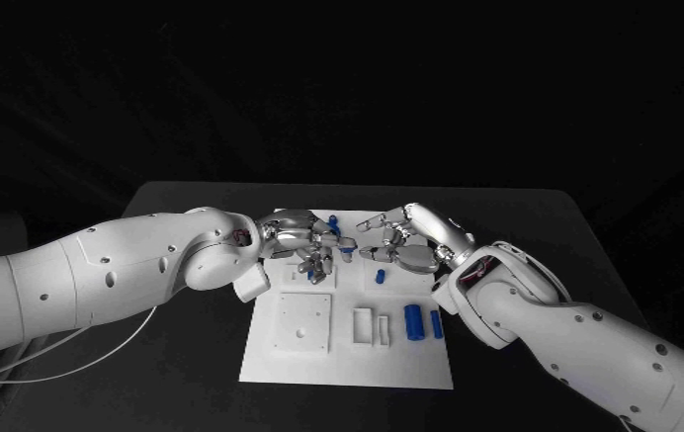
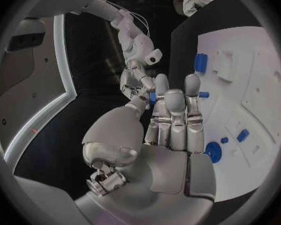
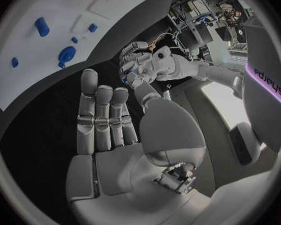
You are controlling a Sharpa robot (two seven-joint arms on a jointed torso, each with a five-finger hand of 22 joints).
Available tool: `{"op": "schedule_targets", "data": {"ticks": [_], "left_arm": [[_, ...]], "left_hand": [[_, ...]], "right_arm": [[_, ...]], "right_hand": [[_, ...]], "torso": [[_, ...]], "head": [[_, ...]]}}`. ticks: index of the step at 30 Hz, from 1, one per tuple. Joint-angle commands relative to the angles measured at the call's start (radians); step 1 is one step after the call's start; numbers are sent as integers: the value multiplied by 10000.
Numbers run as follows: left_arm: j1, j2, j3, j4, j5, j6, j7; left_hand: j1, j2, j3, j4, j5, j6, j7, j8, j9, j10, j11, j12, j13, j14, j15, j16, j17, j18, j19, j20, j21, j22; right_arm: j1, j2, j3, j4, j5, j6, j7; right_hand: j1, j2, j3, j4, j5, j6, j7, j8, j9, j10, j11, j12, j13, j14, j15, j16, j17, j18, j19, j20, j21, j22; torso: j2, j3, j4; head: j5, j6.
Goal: Assemble the parts on the task board
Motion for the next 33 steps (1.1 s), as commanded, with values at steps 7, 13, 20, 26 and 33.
{"op": "schedule_targets", "data": {"ticks": [7, 13, 20, 26, 33], "left_arm": [[0, 37, 4, 50, -130, 250, 51], [0, 61, 4, 60, -193, 208, -40], [0, 81, 5, 84, -214, 194, -74], [0, 116, 5, 114, -293, 234, -118], [0, 128, 5, 131, -325, 252, -128]], "left_hand": [[200, 39, 1634, -1537, -65, 94, -77, -25, 53, -25, 11, 60, -8, -59, -9, -6, -20, 128, -21, -2, -49, 171], [280, 27, 1634, -1276, -147, -152, -48, 187, 278, -82, 33, 110, 4, -51, -2, -6, -54, 127, 21, 9, -115, 162], [360, 89, 1662, -1171, -626, -352, -47, 453, 204, -159, 41, 173, 17, -62, 14, 1, -72, 130, 44, 20, -159, 164], [478, 176, 1554, -1149, -980, -435, -35, 558, 178, -204, 53, 226, 34, -75, 25, 9, -79, 128, 60, 30, -191, 162], [515, 181, 1521, -1126, -1000, -460, -34, 600, 142, -220, 55, 243, 33, -81, 27, 18, -82, 129, 64, 33, -205, 164]], "right_arm": [[-8, 45, -3, 38, 212, 509, 68], [-8, 49, -8, 68, 250, 734, 125], [-8, 51, -50, 69, 292, 1037, 165], [-8, 64, -78, 58, 320, 1144, 186], [-7, 68, -92, 21, 360, 1232, 179]], "right_hand": [[-35, 151, -162, 10, -39, 132, -38, 4, -9, 78, -12, 67, 39, 20, 15, 81, 21, 109, 65, 29, -38, 19], [-51, 200, -195, 18, -7, 191, -55, 7, -7, 78, -18, 92, 65, 7, 14, 86, 28, 102, 53, 29, -41, 30], [-78, 248, -214, 20, 18, 257, -67, 4, -8, 60, -23, 102, 78, -9, 12, 95, 39, 94, 36, 27, -46, 43], [-128, 303, -236, 54, 23, 306, -84, 7, -7, 75, -28, 144, 117, -7, 10, 109, 50, 90, 37, 25, -41, 56], [-149, 350, -262, 60, 20, 335, -93, 2, -9, 76, -33, 166, 140, -10, 6, 123, 61, 85, 37, 21, -37, 73]], "torso": [[2, 6, -2], [-1, 9, -8], [0, 7, -10], [1, 1, -4], [0, -2, -1]], "head": [[-9, 6], [3, -5], [-11, -4], [-35, -33], [-39, -35]]}}
